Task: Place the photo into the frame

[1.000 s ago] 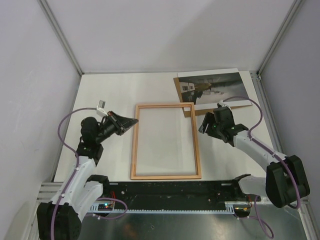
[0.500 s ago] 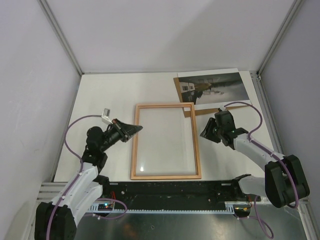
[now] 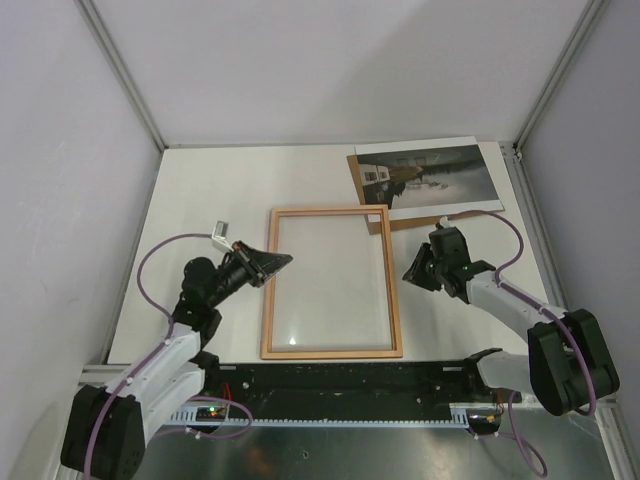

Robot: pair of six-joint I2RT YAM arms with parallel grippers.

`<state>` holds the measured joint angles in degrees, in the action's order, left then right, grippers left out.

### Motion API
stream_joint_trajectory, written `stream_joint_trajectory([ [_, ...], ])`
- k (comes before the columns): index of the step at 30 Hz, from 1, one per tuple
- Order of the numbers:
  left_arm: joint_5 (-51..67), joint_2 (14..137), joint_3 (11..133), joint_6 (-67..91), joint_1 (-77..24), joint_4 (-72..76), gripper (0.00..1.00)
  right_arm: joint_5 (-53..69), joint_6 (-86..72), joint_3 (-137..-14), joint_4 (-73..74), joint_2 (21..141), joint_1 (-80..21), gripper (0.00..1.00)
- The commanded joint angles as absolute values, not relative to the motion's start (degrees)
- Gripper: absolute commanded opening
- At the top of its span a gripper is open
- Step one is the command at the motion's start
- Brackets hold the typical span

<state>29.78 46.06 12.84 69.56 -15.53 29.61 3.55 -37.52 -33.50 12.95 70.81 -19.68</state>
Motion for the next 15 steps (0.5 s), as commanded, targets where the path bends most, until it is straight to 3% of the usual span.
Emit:
stream_joint_trajectory([
  [1,27.7,47.8,12.66,70.59,-16.92,37.13,0.0,3.97,-37.79,-32.47,10.81,70.25,-19.51,0.28],
  [15,26.22,55.18,13.01,70.61,-18.74,43.61,0.0,5.02,-37.78,-30.29,8.33,71.89,-19.51,0.24],
])
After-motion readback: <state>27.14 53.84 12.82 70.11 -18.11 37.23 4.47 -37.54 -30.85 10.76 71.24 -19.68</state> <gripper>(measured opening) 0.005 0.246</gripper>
